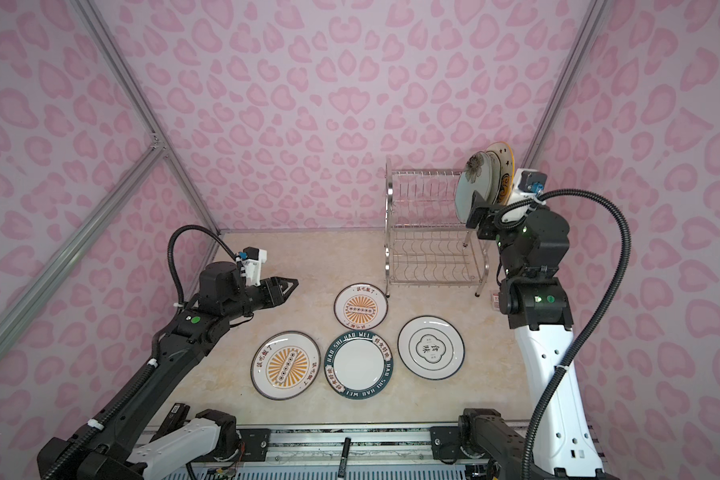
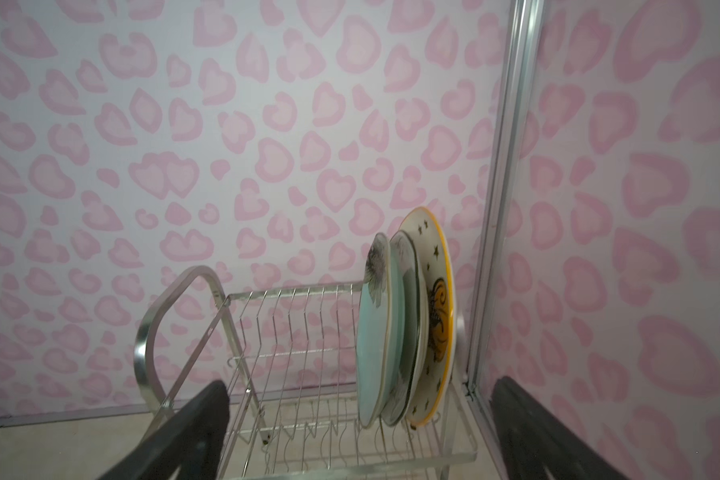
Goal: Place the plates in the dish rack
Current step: 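Withdraw the right gripper from the rack toward the table plates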
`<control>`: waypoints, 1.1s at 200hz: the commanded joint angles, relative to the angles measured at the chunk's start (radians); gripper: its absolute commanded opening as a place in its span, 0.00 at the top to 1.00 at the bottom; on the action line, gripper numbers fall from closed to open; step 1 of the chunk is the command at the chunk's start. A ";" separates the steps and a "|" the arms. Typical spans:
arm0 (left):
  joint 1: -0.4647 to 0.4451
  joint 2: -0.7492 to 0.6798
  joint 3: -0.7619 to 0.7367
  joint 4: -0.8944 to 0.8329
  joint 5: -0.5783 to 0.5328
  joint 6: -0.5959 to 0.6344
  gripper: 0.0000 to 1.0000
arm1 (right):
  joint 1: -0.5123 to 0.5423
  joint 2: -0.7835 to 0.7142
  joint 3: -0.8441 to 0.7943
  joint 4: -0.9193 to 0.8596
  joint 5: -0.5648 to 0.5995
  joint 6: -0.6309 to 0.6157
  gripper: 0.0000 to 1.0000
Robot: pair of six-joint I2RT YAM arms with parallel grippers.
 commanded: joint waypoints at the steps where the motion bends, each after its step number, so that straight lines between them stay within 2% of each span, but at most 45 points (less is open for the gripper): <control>1: 0.001 0.004 0.012 -0.036 -0.042 0.026 0.51 | 0.001 -0.068 -0.156 0.111 -0.123 0.132 0.03; 27: 0.005 0.000 0.007 -0.081 -0.098 0.030 0.51 | 0.029 -0.125 -0.331 0.143 -0.192 0.193 0.03; 76: 0.011 0.010 -0.039 -0.066 -0.054 0.020 0.52 | 0.144 -0.212 -0.619 0.128 -0.163 0.249 0.03; 103: 0.010 0.048 -0.078 -0.074 -0.124 0.037 0.53 | 0.189 -0.238 -0.731 0.135 -0.209 0.280 0.03; 116: 0.011 0.067 -0.102 -0.052 -0.119 0.037 0.53 | 0.213 -0.251 -0.776 0.155 -0.208 0.298 0.03; 143: 0.011 0.119 -0.140 -0.005 -0.076 0.017 0.55 | 0.225 -0.251 -0.839 0.177 -0.214 0.321 0.03; 182: 0.011 0.127 -0.238 0.056 -0.086 -0.081 0.57 | 0.234 -0.212 -0.883 0.227 -0.242 0.343 0.03; 220: 0.010 0.105 -0.279 0.036 -0.104 -0.108 0.58 | 0.249 -0.090 -0.869 0.277 -0.320 0.346 0.03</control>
